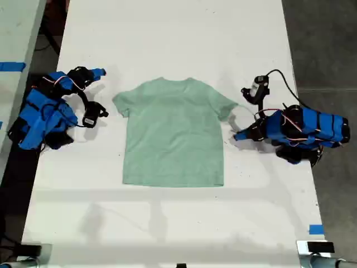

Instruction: Fold t shirt

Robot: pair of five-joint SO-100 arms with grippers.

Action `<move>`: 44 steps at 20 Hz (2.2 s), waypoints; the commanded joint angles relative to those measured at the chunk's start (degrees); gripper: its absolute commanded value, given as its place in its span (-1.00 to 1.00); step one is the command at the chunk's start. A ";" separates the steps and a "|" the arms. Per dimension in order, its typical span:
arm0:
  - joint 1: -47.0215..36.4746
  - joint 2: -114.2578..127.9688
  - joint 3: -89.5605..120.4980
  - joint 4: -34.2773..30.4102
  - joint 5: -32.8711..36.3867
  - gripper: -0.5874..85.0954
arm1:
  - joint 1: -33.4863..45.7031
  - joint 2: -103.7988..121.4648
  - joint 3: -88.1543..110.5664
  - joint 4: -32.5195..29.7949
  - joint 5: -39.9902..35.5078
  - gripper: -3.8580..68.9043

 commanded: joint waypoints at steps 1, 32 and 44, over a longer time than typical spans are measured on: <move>6.77 -0.09 2.29 0.00 -3.16 -0.73 | -5.98 0.35 1.23 -0.09 26.10 -0.68; 25.93 0.44 2.02 -9.49 -8.61 -0.99 | 36.39 -100.90 -53.35 -22.76 -4.92 -0.85; 25.66 0.44 2.02 -9.32 -8.88 -0.99 | 17.23 -87.28 -81.12 -2.11 3.25 -0.86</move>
